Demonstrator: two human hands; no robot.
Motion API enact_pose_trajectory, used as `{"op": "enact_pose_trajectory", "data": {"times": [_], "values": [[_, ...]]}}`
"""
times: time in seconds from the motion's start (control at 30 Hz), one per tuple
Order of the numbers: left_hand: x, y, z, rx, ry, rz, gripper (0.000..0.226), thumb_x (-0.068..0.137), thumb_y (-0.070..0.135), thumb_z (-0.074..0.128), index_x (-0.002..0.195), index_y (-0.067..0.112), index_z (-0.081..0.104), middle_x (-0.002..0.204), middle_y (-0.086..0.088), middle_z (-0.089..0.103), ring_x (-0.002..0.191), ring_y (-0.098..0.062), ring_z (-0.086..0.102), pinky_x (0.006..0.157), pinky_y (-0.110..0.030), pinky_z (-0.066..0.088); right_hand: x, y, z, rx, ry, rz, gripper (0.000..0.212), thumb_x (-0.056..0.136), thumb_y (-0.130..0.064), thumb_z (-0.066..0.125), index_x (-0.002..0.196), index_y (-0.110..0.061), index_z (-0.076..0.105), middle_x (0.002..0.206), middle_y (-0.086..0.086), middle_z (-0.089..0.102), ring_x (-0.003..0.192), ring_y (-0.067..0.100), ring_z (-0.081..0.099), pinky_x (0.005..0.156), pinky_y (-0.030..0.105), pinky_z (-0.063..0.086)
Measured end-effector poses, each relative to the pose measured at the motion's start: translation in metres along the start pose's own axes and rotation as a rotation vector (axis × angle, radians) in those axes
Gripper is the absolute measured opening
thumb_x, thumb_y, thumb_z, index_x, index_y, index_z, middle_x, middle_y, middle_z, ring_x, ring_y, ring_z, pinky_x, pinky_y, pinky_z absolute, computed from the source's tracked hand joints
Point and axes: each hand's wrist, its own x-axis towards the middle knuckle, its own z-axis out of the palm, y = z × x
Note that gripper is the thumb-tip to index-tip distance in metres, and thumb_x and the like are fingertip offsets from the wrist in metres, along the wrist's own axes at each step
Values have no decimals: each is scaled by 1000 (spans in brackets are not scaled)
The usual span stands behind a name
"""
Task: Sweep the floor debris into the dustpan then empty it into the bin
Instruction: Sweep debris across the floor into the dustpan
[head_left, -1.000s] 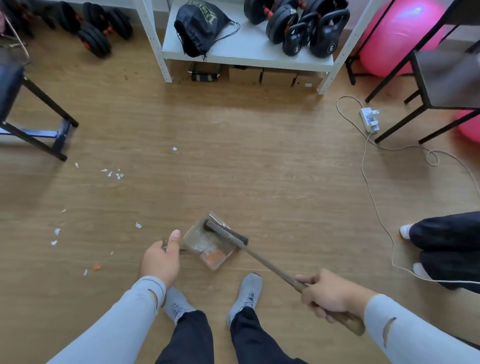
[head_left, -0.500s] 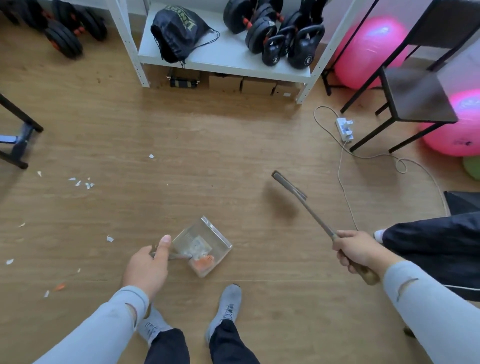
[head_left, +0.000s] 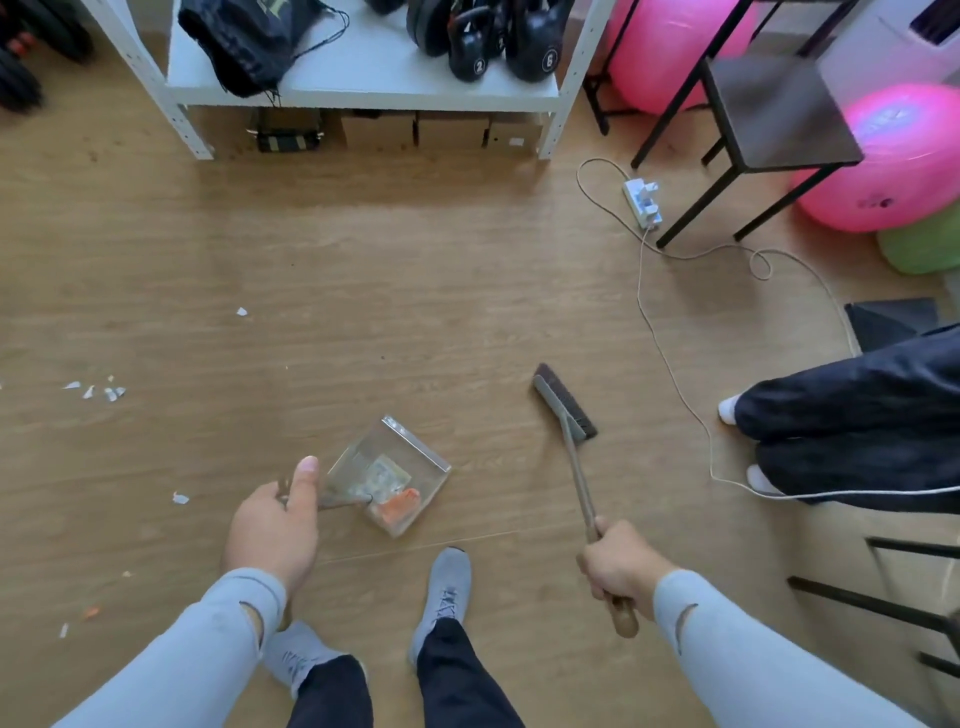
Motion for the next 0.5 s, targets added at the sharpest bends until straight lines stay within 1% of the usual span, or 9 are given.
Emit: {"op": "enact_pose_trajectory", "data": {"times": [0.03, 0.07, 0.1, 0.13, 0.17, 0.23, 0.3, 0.4, 0.5], "values": [[-1, -1, -1, -8, 4, 0, 63, 99, 67, 37, 81, 9, 55, 89, -15, 64, 88, -40, 61, 88, -50, 50, -9, 4, 10, -19, -57, 3, 56, 80, -3, 48, 134, -18, 49, 67, 10, 59, 44, 18, 52, 42, 21, 41], [-1, -3, -1, -8, 10, -5, 59, 100, 66, 37, 78, 13, 50, 84, -11, 61, 86, -39, 60, 86, -50, 50, -19, 7, 18, -45, -117, 8, 69, 81, -5, 48, 147, -24, 41, 77, 10, 61, 50, 19, 55, 45, 21, 44], [0, -4, -2, -4, 14, -7, 57, 100, 66, 38, 77, 14, 48, 82, -9, 60, 85, -39, 60, 85, -49, 50, -28, 8, 22, -52, -168, 7, 77, 81, -6, 48, 154, -27, 35, 85, 11, 62, 56, 20, 55, 49, 23, 46], [0, -3, -2, -3, 21, -1, 56, 100, 65, 39, 77, 15, 46, 81, -8, 60, 84, -39, 60, 83, -48, 50, -37, 9, 21, -44, -201, -3, 84, 80, -6, 50, 158, -29, 30, 88, 10, 62, 57, 20, 55, 51, 25, 47], [1, -1, -2, -2, 26, 12, 57, 100, 65, 39, 76, 14, 47, 81, -9, 62, 84, -40, 60, 81, -47, 49, -46, 10, 17, -33, -230, -23, 87, 79, -7, 51, 159, -30, 27, 85, 8, 62, 54, 18, 55, 51, 24, 47], [2, 0, -2, 3, 24, 26, 62, 100, 66, 37, 76, 10, 51, 87, -17, 69, 86, -43, 63, 82, -49, 50, -61, 10, 3, -28, -288, -70, 88, 78, -8, 53, 160, -29, 28, 64, 3, 63, 42, 15, 51, 46, 22, 45], [3, -2, -3, 5, 20, 25, 66, 100, 67, 37, 81, 6, 54, 95, -22, 73, 92, -45, 65, 87, -51, 52, -71, 11, -21, 10, -356, -97, 86, 81, -4, 53, 159, -28, 29, 46, 0, 56, 35, 15, 46, 40, 22, 40], [4, -6, -4, 5, 19, 27, 65, 100, 68, 37, 83, 7, 55, 98, -22, 73, 95, -45, 65, 90, -52, 52, -81, 21, -56, 157, -411, -106, 74, 88, 3, 56, 155, -23, 36, 47, 6, 51, 34, 18, 41, 39, 22, 35], [7, -6, -5, -14, 15, 41, 65, 100, 67, 37, 78, 8, 54, 90, -22, 72, 89, -44, 64, 87, -51, 51, -88, 38, -74, 297, -386, -88, 69, 91, 6, 59, 151, -20, 41, 57, 13, 52, 35, 19, 41, 38, 22, 34]]}}
